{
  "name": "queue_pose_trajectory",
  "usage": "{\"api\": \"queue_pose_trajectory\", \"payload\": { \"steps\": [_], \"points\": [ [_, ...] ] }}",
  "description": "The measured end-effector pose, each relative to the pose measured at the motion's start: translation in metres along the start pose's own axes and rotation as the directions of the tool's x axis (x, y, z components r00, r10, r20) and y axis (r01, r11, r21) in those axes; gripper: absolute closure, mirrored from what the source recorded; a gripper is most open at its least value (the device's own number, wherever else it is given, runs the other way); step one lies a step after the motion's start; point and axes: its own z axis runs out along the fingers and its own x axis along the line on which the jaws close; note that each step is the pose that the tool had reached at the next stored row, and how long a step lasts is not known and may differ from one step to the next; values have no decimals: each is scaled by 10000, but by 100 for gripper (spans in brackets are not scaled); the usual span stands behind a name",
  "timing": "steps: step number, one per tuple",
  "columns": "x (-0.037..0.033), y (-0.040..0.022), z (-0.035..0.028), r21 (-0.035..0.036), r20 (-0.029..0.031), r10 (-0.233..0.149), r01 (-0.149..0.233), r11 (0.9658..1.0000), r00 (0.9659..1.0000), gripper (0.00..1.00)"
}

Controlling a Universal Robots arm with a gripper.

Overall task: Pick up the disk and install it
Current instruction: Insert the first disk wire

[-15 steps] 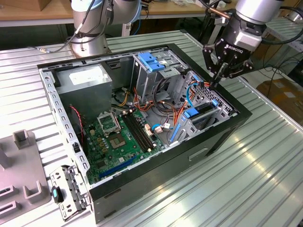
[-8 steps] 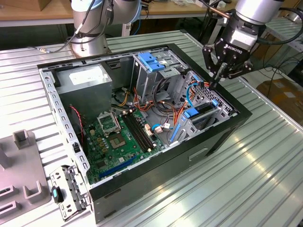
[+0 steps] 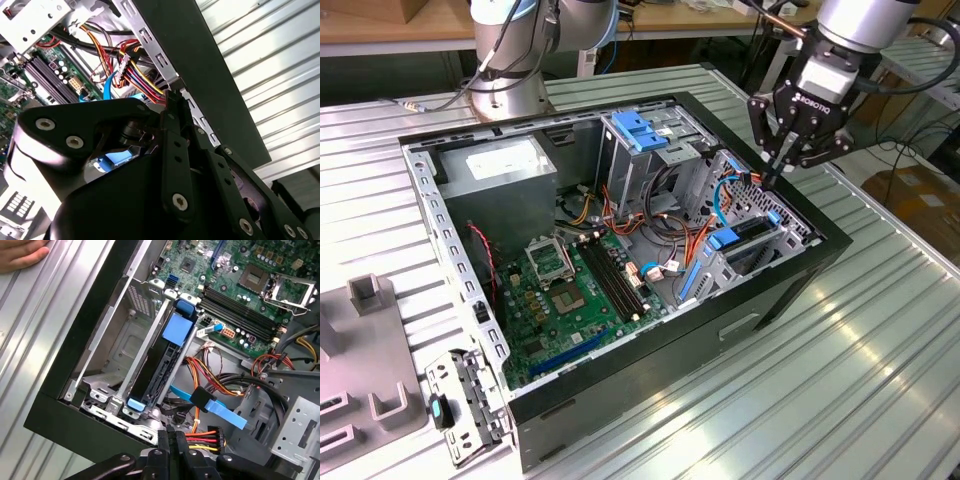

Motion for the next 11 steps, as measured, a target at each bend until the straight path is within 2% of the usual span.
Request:
{"api": "queue_pose_trajectory", "payload": {
  "steps": [7, 11],
  "points": [
    [0, 0, 1, -7, 15, 643, -643, 9979, 9979, 83],
    [0, 0, 1, -12, 23, 1027, -1027, 9947, 9947, 83]
  ]
}}
